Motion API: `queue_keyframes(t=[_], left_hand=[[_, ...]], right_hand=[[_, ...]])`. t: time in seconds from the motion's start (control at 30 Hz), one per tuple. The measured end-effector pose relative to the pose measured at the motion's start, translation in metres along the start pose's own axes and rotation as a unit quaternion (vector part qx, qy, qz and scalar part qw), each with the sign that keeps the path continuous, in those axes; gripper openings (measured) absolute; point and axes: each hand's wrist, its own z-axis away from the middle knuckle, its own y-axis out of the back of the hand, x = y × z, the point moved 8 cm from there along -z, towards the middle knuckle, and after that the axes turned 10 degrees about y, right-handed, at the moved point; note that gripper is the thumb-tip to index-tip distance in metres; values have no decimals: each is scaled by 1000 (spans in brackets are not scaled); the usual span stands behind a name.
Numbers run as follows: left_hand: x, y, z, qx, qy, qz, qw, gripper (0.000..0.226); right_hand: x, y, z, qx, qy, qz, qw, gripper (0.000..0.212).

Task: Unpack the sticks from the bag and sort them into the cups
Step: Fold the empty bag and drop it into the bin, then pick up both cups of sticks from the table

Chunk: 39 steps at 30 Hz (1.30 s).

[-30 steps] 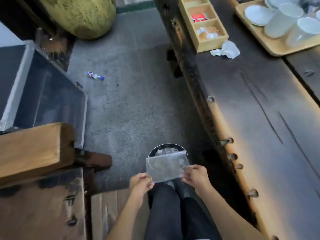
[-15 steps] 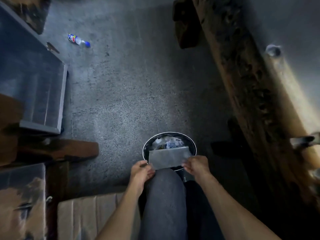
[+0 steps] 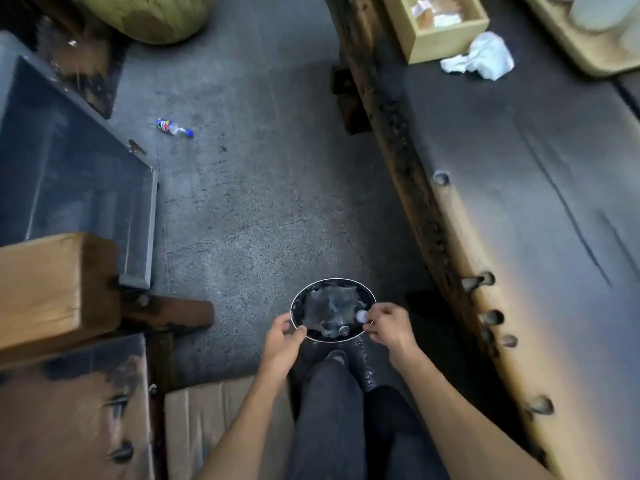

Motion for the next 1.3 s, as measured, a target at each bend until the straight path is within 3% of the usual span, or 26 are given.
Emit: queue_keyframes(t=[0.13, 0.23, 0.4, 0.5, 0.67, 0.83, 1.0, 1.3], left_hand=[[76, 31, 78, 47, -136, -132, 981, 57], [138, 54, 145, 78, -231, -193, 950, 66], [242, 76, 256, 151, -397, -266, 865, 74], [292, 69, 308, 175, -464, -296, 816, 80], [352, 34, 384, 180, -545, -324, 752, 87], [371, -29, 436, 136, -588, -347, 718, 88], [357, -118, 499, 66, -646, -348, 676, 90], [253, -288, 619, -105, -708, -367, 595, 89]], right_hand=[[-86, 18, 64, 1, 112, 112, 987, 33], [-155, 30, 115, 12, 219, 190, 957, 47], [-258, 67, 197, 112, 379, 359, 845, 66], [-302, 98, 237, 181, 417, 401, 795, 74], [-337, 163, 277, 276, 413, 411, 765, 83], [-326, 244, 311, 337, 387, 374, 773, 85], [-272, 341, 347, 414, 319, 339, 783, 86], [-110, 490, 443, 544, 206, 223, 782, 86]])
